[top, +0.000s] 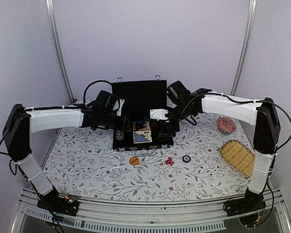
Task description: Pack up texas hold em set
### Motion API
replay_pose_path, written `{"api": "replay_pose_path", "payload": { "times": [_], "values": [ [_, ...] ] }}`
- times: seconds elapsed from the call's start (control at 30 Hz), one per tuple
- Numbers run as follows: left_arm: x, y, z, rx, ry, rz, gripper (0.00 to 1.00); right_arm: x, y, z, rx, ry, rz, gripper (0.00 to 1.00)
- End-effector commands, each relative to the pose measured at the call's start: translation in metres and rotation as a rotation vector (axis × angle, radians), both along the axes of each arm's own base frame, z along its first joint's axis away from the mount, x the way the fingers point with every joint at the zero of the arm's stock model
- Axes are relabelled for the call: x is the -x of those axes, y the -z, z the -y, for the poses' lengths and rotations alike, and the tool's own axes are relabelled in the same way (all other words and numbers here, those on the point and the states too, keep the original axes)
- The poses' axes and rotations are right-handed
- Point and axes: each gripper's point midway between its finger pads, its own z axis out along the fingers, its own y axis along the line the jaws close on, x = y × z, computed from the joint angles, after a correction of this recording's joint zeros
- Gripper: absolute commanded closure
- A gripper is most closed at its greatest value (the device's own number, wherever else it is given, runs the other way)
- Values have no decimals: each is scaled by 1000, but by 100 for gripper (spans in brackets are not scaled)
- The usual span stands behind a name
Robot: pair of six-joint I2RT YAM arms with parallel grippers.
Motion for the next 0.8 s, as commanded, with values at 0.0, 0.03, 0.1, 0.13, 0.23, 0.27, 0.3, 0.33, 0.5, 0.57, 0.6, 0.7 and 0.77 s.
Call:
{"api": "replay_pose_path", "payload": {
  "times": [0.0, 0.03, 0.1, 0.13, 0.23, 0.27, 0.3, 0.33, 0.5, 0.57, 0.6, 0.7, 0.77],
  "values": [
    [-26, 15, 4, -45, 23, -42, 66, 8, -21, 46, -206, 155, -192, 21],
    [-33, 20, 9, -48, 32, -51, 70, 11, -30, 59, -266, 189, -223, 21],
    [-40, 31, 16, -57, 48, -71, 80, 11, -16, 95, -325, 282, -273, 21],
    [-43, 36, 19, -57, 56, -79, 86, 10, -9, 109, -377, 324, -284, 21],
    [-49, 55, 28, -55, 67, -110, 99, 13, 18, 145, -445, 434, -329, 21],
    [-51, 66, 31, -55, 70, -127, 100, 9, 24, 152, -416, 446, -294, 22],
    [-52, 70, 34, -49, 73, -133, 100, 1, 24, 158, -401, 467, -259, 22],
    [-54, 73, 36, -45, 76, -138, 100, -5, 20, 160, -407, 482, -248, 22],
    [-59, 86, 44, -32, 82, -164, 100, -8, 21, 149, -428, 458, -332, 22],
    [-57, 93, 47, -29, 89, -181, 100, -6, 30, 149, -415, 457, -359, 22],
    [-57, 97, 48, -29, 92, -188, 100, -6, 33, 149, -408, 458, -366, 23],
    [-54, 106, 51, -31, 103, -208, 100, -6, 36, 149, -402, 459, -371, 23],
    [-54, 110, 52, -33, 108, -214, 100, -6, 35, 149, -401, 458, -370, 23]
  ]
}}
